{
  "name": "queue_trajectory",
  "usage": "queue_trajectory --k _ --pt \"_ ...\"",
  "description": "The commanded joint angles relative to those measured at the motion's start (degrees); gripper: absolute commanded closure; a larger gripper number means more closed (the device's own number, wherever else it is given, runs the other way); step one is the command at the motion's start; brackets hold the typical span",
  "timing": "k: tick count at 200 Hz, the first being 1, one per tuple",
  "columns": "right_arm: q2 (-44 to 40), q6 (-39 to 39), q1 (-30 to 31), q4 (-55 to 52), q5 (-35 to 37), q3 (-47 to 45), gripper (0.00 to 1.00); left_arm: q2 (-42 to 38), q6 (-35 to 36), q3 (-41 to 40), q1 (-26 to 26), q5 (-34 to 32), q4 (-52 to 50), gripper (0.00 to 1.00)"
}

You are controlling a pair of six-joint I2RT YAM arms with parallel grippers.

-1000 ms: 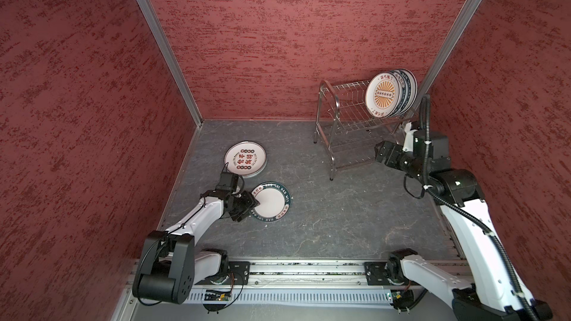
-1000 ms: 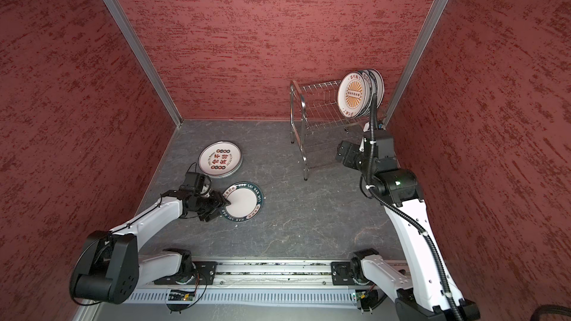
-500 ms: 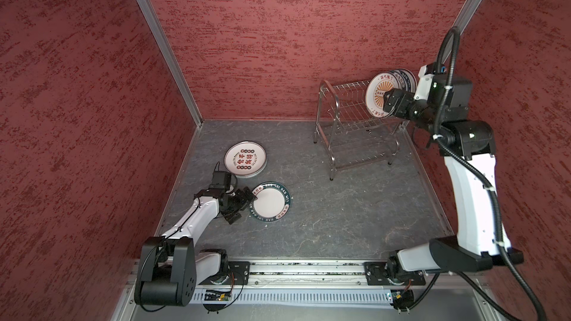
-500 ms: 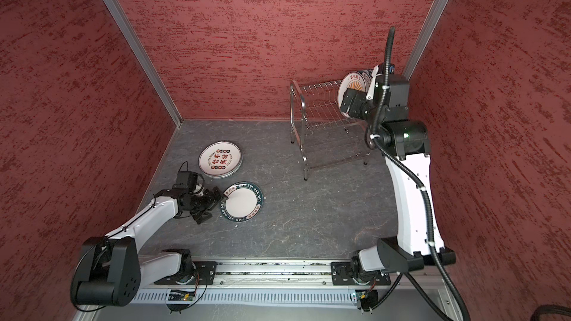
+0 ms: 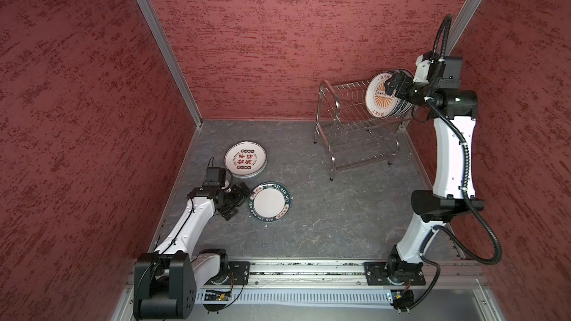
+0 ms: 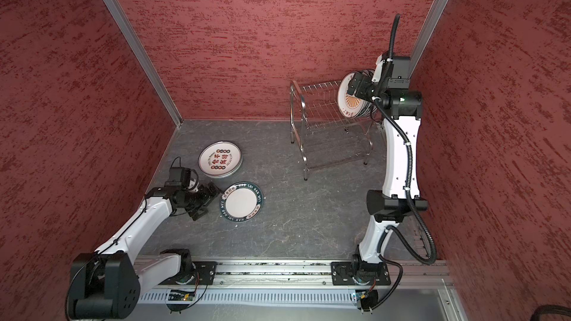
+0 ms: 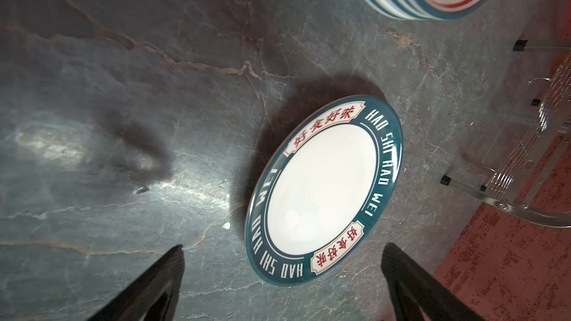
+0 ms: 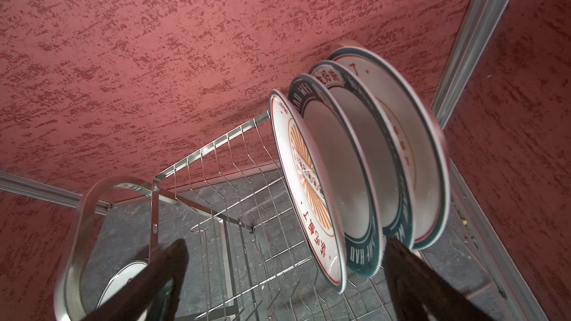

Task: Unload the plates from the dish rack
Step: Pick up the plate from the dish rack.

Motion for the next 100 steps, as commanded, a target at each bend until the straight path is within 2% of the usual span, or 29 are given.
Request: queue_trajectory --k 1,100 --pt "-0.49 0.31 -0.66 0.83 -3.27 0.67 0.01 -1.28 1.06 1.51 0.46 0.66 -1.73 0.01" --pt "1.06 0.23 -1.42 5.31 -4.96 -4.74 0.07 -3.58 0.51 3.54 0.54 2.15 -1.81 0.01"
